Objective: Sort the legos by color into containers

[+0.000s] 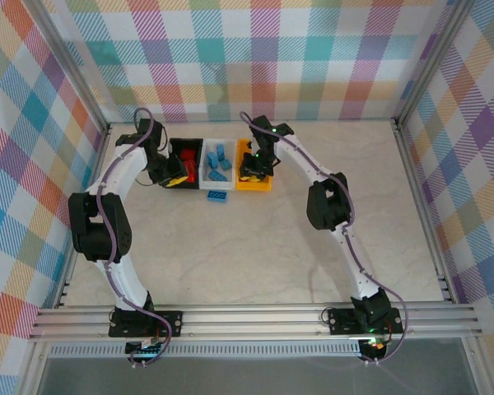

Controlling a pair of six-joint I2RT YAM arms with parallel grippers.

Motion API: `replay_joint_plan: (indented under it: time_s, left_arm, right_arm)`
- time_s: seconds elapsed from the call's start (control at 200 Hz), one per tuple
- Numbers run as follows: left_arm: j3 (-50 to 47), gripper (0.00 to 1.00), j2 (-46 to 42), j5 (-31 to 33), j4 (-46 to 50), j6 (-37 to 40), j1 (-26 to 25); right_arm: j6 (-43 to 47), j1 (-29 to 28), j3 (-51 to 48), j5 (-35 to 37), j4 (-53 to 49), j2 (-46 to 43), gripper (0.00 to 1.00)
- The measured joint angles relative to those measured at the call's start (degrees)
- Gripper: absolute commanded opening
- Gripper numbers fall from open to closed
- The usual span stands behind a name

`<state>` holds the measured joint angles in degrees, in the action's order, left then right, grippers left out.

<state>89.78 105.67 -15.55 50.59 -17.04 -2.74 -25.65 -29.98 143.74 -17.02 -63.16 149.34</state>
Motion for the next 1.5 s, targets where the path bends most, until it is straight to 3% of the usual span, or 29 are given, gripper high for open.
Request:
replay_joint_plan:
  time_s: [0.345, 0.55, 0.68, 0.775, 0.86, 1.5]
  left_arm:
    - [0.0, 0.26, 0.0, 0.0, 0.0, 0.0, 0.1]
    - [0.0, 0.26, 0.0, 0.0, 0.0, 0.0, 0.1]
    - [-0.1, 0.26, 0.0, 0.0, -0.4, -0.1, 0.1]
    - [-0.4, 0.26, -0.1, -0.3, -0.9, -0.2, 0.1]
    - [-0.5, 0.26, -0.1, -0.3, -1.2, -0.3, 0.1]
    - [-3.7, 0.26, -2.9, 0.0, -1.2, -0.2, 0.1]
  right_arm:
    - [1.1, -0.2, -1.7, 2.7, 0.7, -0.9, 0.0]
    - [0.9, -0.2, -12.7, 2.7, 8.1, -7.6, 0.0]
    - [0.8, -0.2, -14.8, 2.6, 10.0, -10.7, 0.0]
    - [0.3, -0.2, -14.8, 2.1, 11.0, -11.5, 0.27]
    - [0.4, -0.3, -14.6, 2.0, 11.0, -11.5, 0.37]
    - [0.1, -0.4, -8.5, 2.0, 8.7, -4.2, 0.36]
